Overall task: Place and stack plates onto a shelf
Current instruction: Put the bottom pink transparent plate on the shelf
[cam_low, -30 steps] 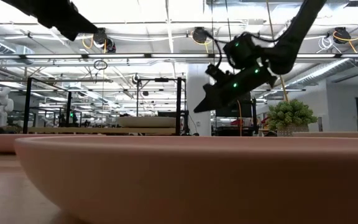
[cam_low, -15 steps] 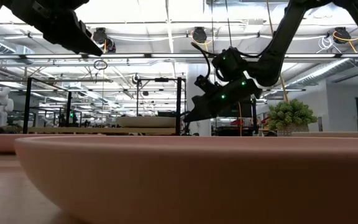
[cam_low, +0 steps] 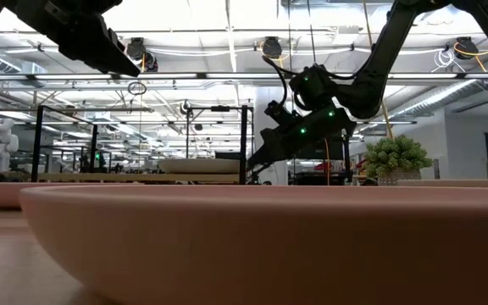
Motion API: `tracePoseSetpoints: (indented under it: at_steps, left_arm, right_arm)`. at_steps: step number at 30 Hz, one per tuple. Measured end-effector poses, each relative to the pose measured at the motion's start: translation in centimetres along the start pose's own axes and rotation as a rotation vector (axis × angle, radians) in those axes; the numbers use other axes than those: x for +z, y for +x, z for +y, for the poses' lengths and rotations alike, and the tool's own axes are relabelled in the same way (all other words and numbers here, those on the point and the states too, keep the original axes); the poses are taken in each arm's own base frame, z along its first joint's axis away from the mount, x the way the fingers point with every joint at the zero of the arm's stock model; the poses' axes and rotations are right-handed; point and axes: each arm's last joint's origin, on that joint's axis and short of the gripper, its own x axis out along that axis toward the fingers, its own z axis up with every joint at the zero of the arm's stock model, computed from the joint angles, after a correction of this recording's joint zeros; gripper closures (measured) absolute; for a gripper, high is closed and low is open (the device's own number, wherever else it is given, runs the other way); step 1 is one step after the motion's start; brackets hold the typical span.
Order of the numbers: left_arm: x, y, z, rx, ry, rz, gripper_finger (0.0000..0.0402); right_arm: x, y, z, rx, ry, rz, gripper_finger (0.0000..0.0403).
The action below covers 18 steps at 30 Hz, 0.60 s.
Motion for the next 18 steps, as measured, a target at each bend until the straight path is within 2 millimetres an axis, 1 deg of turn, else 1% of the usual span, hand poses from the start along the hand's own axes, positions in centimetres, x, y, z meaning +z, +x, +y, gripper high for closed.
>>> tracePoseSetpoints:
  at_steps: [7,18]
  left_arm:
    - [0.03,0.00,0.00,0.000,-0.006,-0.003,0.0400]
    - [0.63,-0.01,-0.02,-0.002,-0.005,-0.065,0.0400]
  right_arm:
    - [0.01,0.00,0.04,0.012,0.003,-0.003,0.0403]
    - [0.00,0.00,0.04,0.013,0.003,-0.001,0.0403]
